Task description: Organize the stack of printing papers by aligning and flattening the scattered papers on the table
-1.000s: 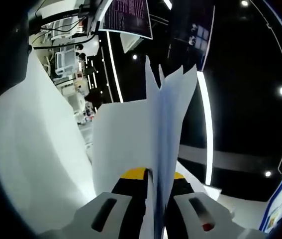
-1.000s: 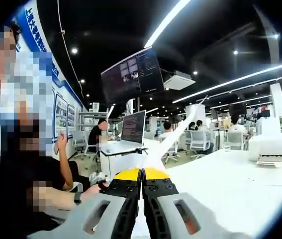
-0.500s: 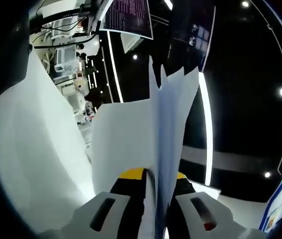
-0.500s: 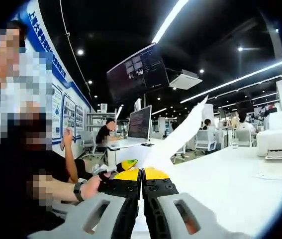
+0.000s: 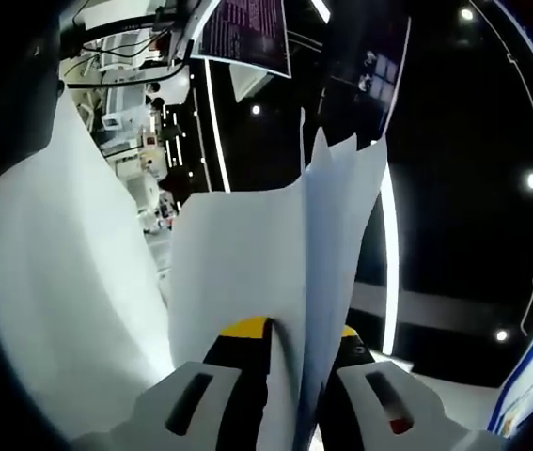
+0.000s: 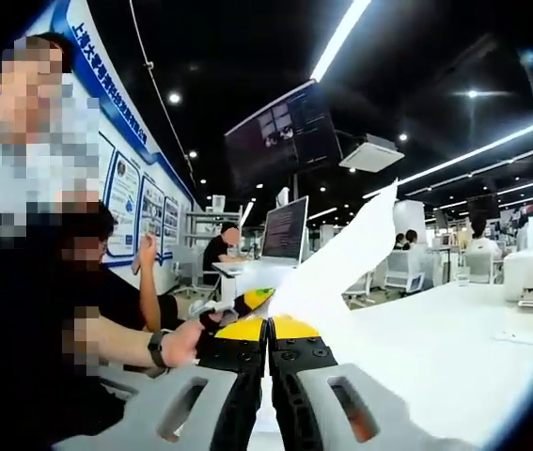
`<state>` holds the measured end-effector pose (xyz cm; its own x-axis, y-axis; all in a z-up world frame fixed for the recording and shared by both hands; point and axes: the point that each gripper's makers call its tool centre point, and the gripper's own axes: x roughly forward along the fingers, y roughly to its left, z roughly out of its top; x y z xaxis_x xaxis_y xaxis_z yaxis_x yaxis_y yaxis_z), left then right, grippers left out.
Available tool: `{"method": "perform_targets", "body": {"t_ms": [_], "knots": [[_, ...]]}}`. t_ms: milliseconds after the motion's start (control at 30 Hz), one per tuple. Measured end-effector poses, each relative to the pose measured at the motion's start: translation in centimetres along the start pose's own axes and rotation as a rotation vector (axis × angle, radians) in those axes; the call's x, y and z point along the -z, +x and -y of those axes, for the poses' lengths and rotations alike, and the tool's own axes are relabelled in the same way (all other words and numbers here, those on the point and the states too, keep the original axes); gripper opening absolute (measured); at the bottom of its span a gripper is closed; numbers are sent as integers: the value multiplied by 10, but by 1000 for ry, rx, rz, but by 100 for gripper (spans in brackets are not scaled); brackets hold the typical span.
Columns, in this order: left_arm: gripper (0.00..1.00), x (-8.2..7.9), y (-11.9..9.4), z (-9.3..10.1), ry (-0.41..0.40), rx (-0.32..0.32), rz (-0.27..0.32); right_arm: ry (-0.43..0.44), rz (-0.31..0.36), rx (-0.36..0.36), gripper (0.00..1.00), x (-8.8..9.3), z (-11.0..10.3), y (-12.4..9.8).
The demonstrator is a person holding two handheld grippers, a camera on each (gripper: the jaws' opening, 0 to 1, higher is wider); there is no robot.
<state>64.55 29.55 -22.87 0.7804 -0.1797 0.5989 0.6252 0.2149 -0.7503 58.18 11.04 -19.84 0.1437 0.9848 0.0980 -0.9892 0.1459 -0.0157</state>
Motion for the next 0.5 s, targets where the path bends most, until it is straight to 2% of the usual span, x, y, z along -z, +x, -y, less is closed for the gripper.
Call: {"method": "perform_targets", "body": {"t_ms": [200,333,500], "knots": [[23,3,1,1,-5,5,-14,-22,9,-57,0,-1,-12,1],[26,1,0,3,-10,11,-1,-16,20,-102,0,-3,-20,2],[27,-1,0,4,-14,14,1,-19,11,-124,0,-1,-24,1]]}}
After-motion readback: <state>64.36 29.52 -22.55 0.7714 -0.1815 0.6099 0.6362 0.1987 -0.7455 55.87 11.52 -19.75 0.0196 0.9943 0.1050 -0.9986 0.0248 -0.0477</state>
